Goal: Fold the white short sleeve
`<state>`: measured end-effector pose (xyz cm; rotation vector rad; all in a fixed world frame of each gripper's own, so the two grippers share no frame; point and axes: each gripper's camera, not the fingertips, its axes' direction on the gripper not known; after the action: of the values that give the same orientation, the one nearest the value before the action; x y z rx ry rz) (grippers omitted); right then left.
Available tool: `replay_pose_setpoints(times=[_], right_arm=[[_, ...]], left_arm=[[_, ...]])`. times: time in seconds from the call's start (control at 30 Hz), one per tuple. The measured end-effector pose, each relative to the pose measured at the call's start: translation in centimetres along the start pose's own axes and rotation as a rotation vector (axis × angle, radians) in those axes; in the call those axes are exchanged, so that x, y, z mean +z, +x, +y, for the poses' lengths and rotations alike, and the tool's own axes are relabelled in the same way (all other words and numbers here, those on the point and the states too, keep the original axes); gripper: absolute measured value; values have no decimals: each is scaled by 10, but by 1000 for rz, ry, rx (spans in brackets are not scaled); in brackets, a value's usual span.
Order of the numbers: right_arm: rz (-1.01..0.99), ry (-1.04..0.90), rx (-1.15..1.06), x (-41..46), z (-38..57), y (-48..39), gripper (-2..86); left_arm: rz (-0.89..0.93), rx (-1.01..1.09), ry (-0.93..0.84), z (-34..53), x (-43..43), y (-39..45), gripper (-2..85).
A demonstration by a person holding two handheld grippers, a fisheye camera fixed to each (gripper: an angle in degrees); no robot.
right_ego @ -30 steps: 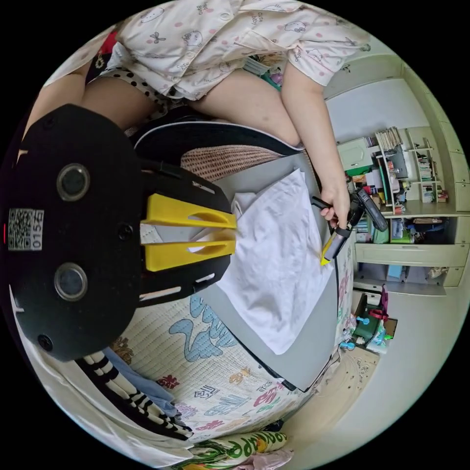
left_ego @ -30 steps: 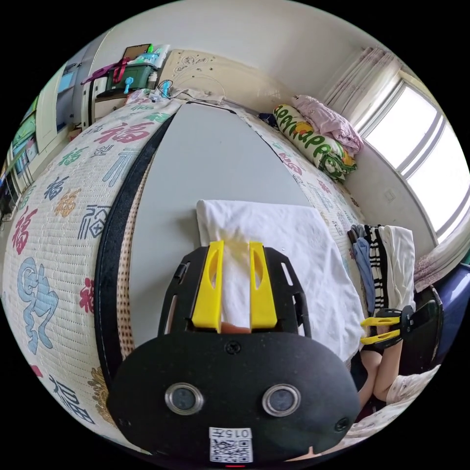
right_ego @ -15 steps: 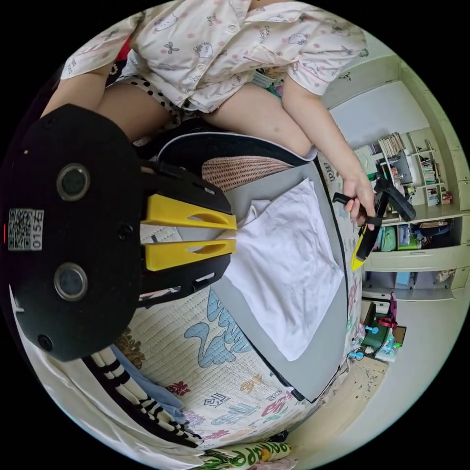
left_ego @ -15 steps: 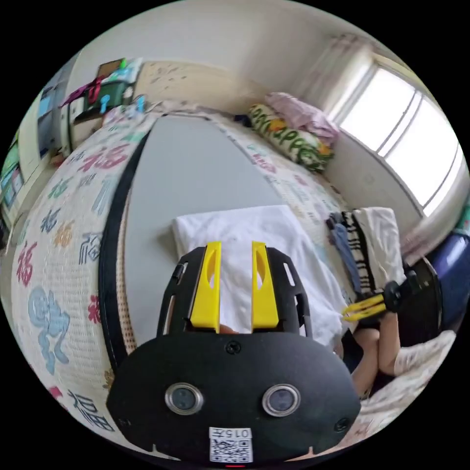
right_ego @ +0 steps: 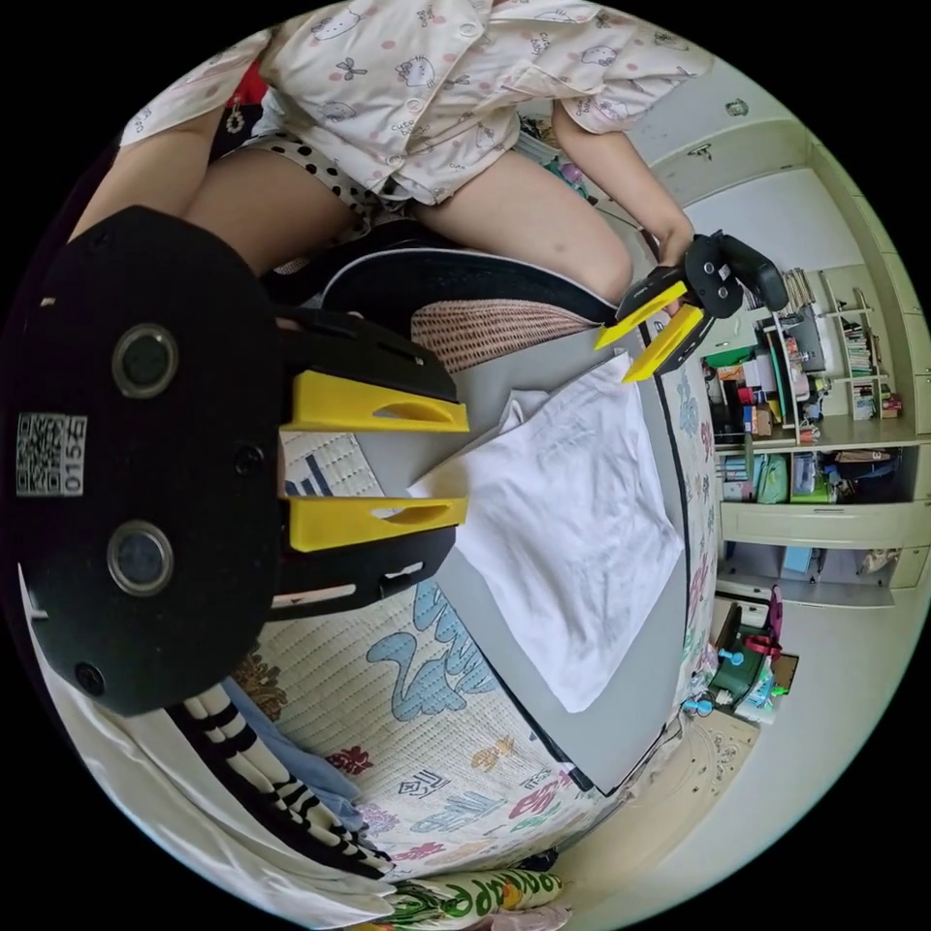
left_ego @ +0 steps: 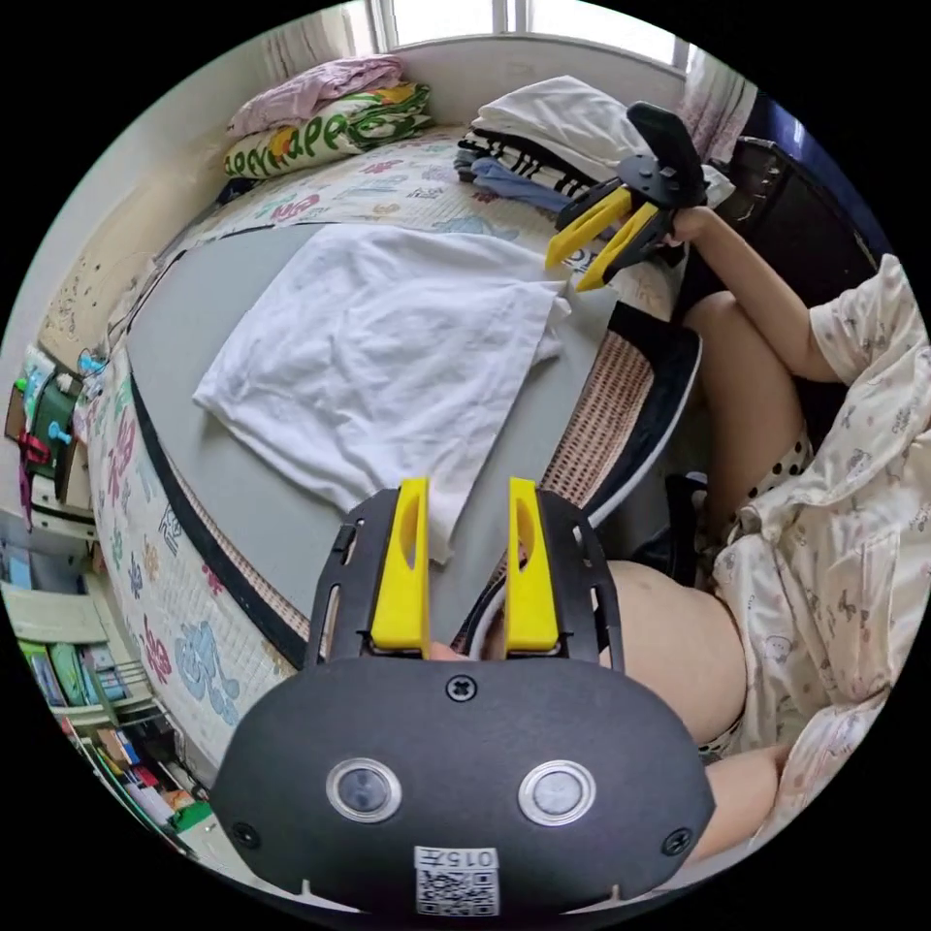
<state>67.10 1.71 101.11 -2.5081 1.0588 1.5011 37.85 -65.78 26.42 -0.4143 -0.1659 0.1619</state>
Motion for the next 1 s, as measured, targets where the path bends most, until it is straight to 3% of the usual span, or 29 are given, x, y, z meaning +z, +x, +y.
replay_pose_setpoints(times=[0.23, 0.37, 0.6, 0.77, 1.0], right_arm=[[54, 21, 57, -3, 12, 14, 24], [75, 18, 62, -4, 18, 14, -4], [63, 18, 65, -4, 34, 18, -3], [64, 3, 40, 4, 46, 13, -3], [84, -25, 39, 21, 54, 12, -3]], left_arm=[[-173, -79, 26, -11, -54, 11, 111], [-119, -104, -17, -7, -51, 7, 93], [-180, -60, -83, 13, -57, 31, 9], [-196, -73, -101, 47, -60, 39, 3], [-141, -255, -76, 124, -43, 15, 32]])
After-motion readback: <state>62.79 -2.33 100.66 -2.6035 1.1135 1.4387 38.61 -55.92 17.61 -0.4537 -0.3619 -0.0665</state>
